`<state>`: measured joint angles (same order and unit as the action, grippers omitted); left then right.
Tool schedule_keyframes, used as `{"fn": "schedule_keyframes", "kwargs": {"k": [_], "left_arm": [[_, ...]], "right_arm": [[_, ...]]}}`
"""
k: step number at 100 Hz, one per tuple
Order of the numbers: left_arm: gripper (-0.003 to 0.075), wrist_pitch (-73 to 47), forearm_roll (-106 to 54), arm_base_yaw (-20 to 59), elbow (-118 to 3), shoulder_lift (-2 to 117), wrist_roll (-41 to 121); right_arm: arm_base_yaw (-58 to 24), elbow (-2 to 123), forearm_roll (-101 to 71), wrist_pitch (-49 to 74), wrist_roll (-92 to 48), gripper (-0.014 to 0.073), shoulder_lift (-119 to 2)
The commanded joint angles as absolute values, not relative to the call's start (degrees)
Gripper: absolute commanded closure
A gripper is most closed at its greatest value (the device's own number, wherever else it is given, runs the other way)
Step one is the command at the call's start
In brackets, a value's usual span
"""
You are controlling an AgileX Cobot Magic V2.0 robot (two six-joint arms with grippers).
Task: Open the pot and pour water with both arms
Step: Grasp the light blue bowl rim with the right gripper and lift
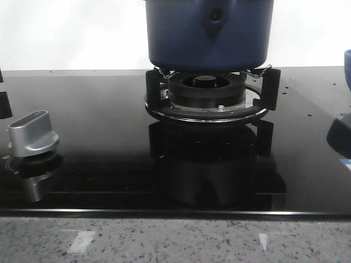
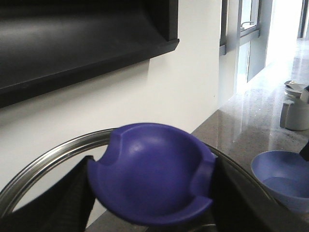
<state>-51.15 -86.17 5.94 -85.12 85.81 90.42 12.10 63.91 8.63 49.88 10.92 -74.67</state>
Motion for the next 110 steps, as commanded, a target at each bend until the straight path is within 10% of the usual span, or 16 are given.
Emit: {"fn": "schedule_keyframes", "kwargs": {"k": [1,29,53,110], "left_arm": [[0.0400,-51.12,-91.10,5.83,-87.38,83.00,89.79],[0.0400,-50.09,-91.10,5.83,-87.38,83.00,89.79],[0.0400,-50.09,-91.10,5.83,-87.38,83.00,89.79],[0.0400,-48.41,-91.10,5.83,-87.38,83.00,89.79]], "right_arm": [[13.26,65.84,8.87,47.23,9.91,0.0202,-75.95],[14.26,65.84,6.92,45.95,8.88,0.0237,-83.52],[14.26,65.94,6.22,43.92,8.88,0.0669,-84.18],[14.00,85.21,-5.68,56.39,2.49,0.0659,-80.98]]}}
